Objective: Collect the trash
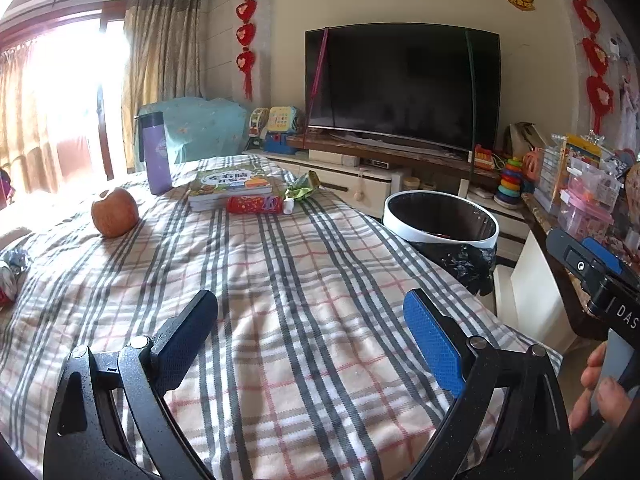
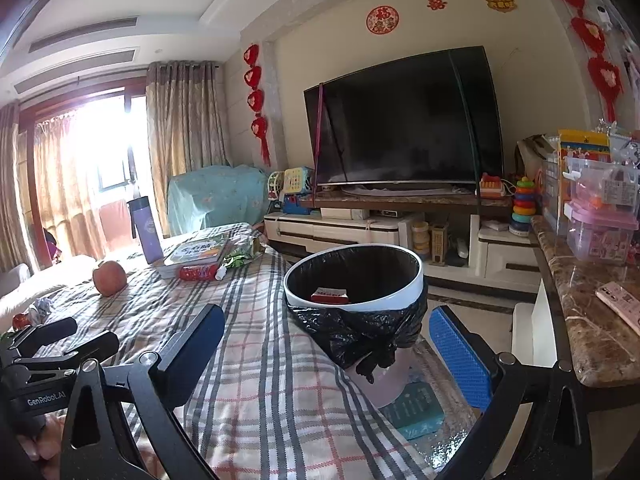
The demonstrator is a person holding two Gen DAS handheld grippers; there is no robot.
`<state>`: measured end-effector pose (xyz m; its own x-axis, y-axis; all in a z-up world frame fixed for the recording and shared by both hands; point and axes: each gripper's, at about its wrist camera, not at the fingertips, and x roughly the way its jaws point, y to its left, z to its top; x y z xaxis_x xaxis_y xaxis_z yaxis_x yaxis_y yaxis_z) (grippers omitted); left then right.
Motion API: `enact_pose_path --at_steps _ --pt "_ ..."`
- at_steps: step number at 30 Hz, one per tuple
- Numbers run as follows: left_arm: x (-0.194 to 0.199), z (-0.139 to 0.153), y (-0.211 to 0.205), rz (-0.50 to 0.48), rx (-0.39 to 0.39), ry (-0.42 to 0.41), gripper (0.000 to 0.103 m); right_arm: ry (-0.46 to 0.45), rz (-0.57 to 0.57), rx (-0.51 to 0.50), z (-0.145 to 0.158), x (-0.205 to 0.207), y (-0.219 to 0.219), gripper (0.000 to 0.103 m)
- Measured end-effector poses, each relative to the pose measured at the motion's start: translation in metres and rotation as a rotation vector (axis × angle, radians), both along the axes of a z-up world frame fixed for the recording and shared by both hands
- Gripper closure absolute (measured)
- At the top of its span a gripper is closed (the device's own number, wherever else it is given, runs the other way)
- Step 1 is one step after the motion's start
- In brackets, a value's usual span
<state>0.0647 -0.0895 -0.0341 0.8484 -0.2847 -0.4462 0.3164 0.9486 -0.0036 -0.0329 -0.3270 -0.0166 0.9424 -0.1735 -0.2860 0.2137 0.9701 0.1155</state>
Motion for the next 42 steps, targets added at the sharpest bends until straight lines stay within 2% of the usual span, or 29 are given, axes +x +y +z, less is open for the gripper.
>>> enact_pose_path --at_steps 42 --pt "0.002 0.001 0.008 0.054 0.011 -0.002 0.007 0.018 0.047 -0.025 -0.001 0.005 0.018 0.000"
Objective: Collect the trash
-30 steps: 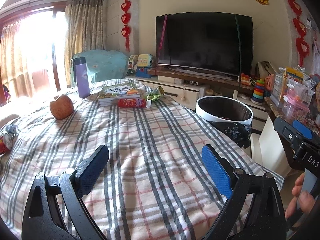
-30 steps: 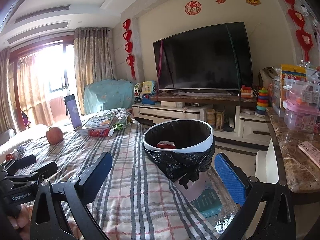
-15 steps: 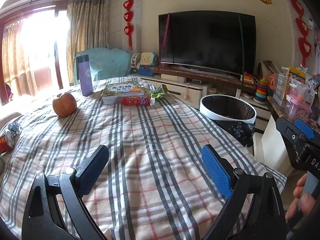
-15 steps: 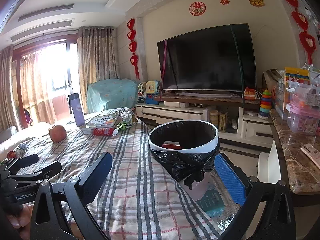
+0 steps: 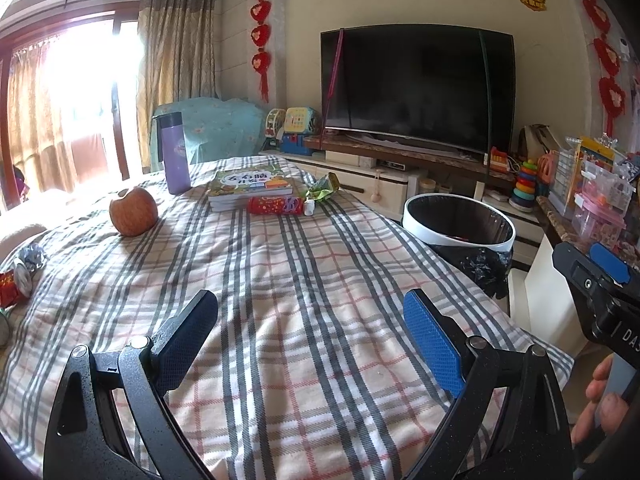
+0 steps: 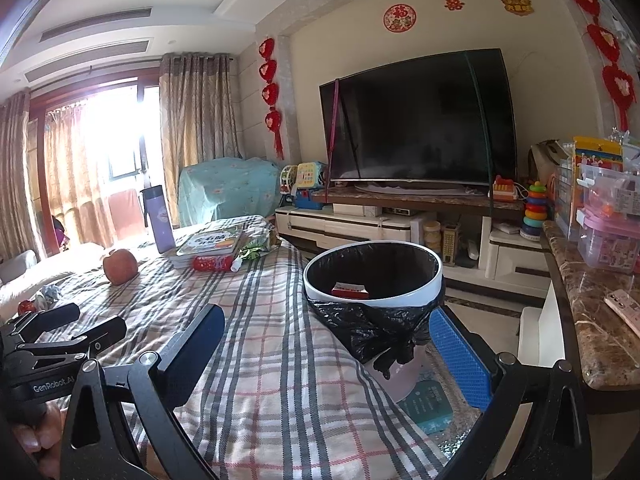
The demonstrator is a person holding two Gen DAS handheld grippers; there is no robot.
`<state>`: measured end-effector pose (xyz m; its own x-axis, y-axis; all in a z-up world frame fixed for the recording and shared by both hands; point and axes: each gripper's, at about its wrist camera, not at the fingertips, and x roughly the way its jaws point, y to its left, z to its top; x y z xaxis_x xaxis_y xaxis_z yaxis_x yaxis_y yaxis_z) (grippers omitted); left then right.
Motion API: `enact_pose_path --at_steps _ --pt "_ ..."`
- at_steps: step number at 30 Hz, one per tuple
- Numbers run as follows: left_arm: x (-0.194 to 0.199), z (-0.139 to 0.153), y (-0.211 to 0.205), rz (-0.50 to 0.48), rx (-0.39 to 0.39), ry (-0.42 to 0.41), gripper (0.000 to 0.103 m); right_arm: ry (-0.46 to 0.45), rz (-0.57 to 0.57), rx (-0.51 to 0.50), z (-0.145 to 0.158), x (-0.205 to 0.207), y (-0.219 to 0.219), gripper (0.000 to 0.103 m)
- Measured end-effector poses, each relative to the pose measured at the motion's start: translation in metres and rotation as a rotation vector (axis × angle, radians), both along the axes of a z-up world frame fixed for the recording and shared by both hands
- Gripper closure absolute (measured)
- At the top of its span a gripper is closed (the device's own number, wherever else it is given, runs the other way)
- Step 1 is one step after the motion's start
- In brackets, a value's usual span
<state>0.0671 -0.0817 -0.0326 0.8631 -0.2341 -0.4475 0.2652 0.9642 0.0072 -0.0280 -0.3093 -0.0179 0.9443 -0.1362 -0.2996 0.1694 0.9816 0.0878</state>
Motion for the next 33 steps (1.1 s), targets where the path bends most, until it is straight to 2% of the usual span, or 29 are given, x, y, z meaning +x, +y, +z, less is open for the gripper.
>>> enact_pose_path --at_steps 33 --pt "0.0002 0.0017 -0.0005 -0.006 -0.010 0.003 0.007 0.009 0.026 -0.002 0.0022 0.0061 0.0054 0.000"
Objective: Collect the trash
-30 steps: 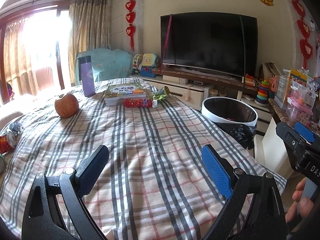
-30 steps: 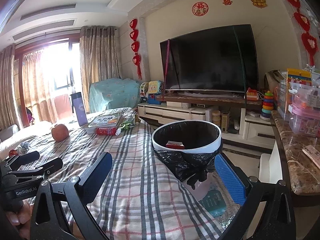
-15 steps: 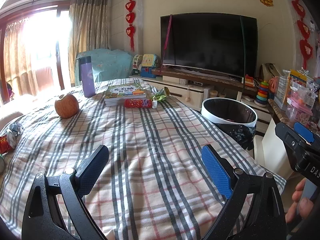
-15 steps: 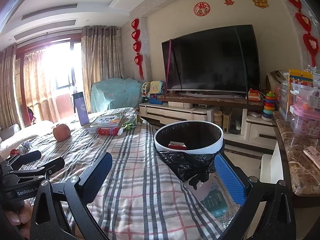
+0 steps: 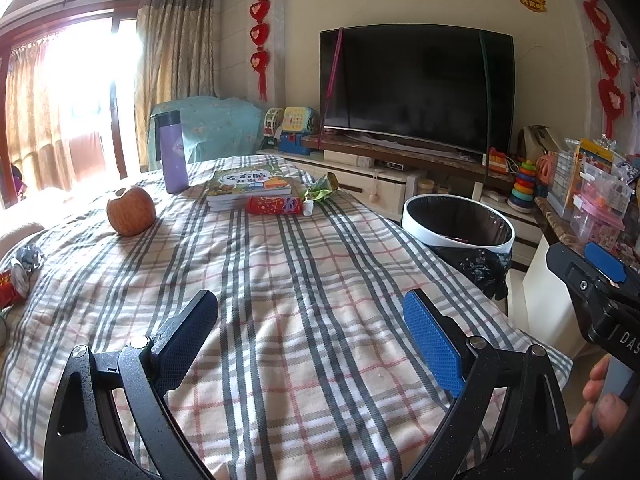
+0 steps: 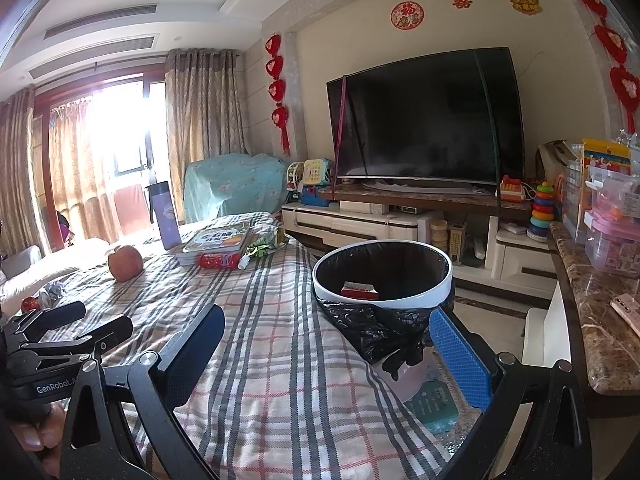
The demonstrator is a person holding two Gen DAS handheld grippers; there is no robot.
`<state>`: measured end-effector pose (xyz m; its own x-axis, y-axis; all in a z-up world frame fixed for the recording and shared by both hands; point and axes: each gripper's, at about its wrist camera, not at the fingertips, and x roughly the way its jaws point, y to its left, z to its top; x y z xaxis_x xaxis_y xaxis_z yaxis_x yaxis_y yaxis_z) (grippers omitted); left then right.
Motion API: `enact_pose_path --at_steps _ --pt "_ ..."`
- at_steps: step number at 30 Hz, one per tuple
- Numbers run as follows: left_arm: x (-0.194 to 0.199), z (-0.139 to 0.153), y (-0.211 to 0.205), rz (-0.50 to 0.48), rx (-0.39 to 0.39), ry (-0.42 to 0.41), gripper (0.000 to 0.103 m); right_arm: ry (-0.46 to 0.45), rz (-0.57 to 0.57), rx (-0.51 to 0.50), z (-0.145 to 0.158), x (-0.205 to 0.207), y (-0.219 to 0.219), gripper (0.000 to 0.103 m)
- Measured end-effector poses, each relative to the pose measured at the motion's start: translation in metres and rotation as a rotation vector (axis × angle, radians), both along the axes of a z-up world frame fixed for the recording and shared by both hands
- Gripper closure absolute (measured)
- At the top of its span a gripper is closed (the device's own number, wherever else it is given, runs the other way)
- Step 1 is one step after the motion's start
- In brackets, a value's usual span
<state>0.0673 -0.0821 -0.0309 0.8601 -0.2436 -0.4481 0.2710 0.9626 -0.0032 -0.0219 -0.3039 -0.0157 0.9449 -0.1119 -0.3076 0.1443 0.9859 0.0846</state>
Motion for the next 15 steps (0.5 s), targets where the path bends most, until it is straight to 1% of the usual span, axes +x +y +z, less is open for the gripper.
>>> enact_pose_path --at_steps 15 --pt "0.0052 -0.0019 -0.0009 -0.015 -0.006 0.011 0.007 0.008 -0.002 0.004 -0.0012 0.0039 0.0021 0.000"
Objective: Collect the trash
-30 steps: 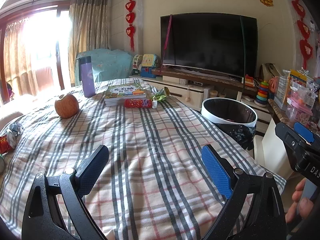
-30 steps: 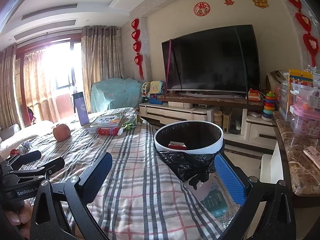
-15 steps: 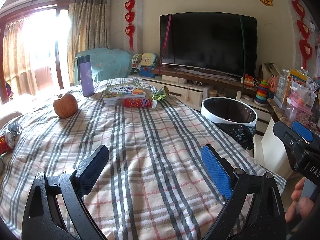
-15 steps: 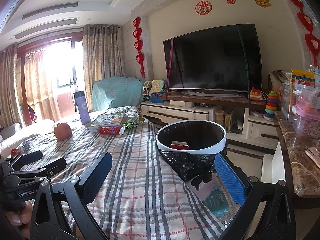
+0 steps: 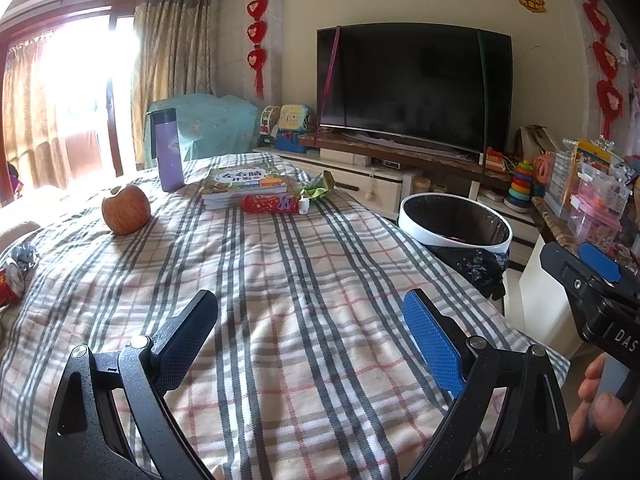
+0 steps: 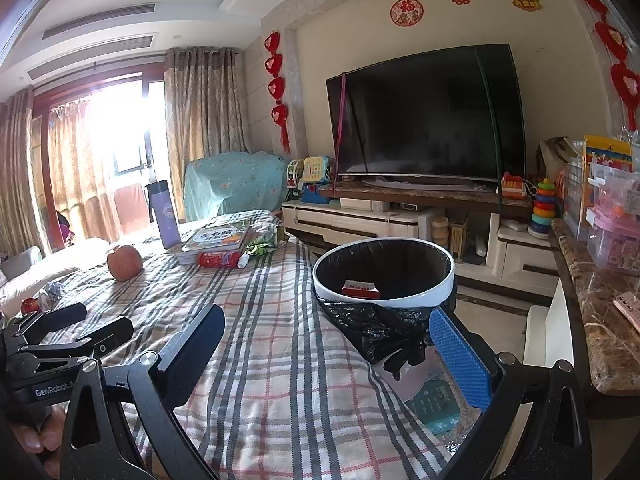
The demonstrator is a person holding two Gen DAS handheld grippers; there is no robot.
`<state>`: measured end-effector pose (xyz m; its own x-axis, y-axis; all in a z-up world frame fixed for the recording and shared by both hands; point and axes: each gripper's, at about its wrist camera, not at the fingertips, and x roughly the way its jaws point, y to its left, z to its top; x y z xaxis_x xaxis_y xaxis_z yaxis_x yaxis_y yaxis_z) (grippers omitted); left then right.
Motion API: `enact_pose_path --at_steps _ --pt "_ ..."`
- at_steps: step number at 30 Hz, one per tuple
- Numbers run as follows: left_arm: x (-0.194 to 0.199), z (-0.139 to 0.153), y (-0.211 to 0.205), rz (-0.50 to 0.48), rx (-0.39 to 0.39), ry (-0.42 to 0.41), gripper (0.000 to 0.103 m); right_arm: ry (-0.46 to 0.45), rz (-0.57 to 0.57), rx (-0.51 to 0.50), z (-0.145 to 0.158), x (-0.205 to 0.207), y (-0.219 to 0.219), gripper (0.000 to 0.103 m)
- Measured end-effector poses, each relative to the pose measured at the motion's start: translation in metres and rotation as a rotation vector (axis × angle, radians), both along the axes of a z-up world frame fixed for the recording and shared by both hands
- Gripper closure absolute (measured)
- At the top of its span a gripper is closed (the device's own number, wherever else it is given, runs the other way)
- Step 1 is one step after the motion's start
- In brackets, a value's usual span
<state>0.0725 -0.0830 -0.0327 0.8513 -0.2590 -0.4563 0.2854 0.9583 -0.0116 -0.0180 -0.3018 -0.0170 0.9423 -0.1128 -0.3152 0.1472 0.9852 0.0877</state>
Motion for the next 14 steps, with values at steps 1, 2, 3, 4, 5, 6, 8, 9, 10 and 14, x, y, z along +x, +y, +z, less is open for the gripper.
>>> enact_pose_path --at_steps 1,2,3,4,5,6,8,9,10,14 --pt "0.0004 -0.0003 0.0003 -0.002 0.000 0.001 0.007 0.003 0.000 0.002 -0.0010 0.0011 -0.0004 0.000" --pt "0.0004 -0.0005 -0.0001 -0.005 0.000 0.003 0.007 0.005 0.000 0.004 -0.0016 0.0017 -0.0004 0.000" --pt "0.0006 -0.0005 0.0000 -0.006 -0.001 0.004 0.007 0.007 0.000 0.006 -0.0021 0.0023 -0.0004 0.000" --pt "0.0007 -0.0006 -0.0003 -0.006 -0.001 0.005 0.007 0.009 0.000 0.007 -0.0025 0.0029 -0.0012 0.000" --pt "0.0008 -0.0007 -0.0003 -0.007 -0.002 0.006 0.007 0.011 0.000 0.008 -0.0028 0.0033 -0.0017 0.000" --pt "0.0005 -0.0007 -0.0004 -0.008 -0.003 0.007 0.007 0.013 0.001 0.010 -0.0030 0.0036 -0.0020 0.000" --pt "0.0007 -0.0006 0.0005 -0.008 -0.002 0.008 0.007 0.013 0.000 0.010 -0.0029 0.0038 -0.0021 0.000" --pt "0.0012 -0.0009 0.0007 -0.009 -0.002 0.011 0.007 0.015 0.001 0.013 -0.0032 0.0041 -0.0017 0.000" --pt "0.0014 -0.0015 0.0007 -0.009 -0.003 0.015 0.007 0.016 0.001 0.013 -0.0032 0.0039 -0.0025 0.000" --pt "0.0050 -0.0034 0.0031 -0.012 -0.007 0.028 0.007 0.030 0.003 0.022 -0.0052 0.0068 -0.0039 0.000"
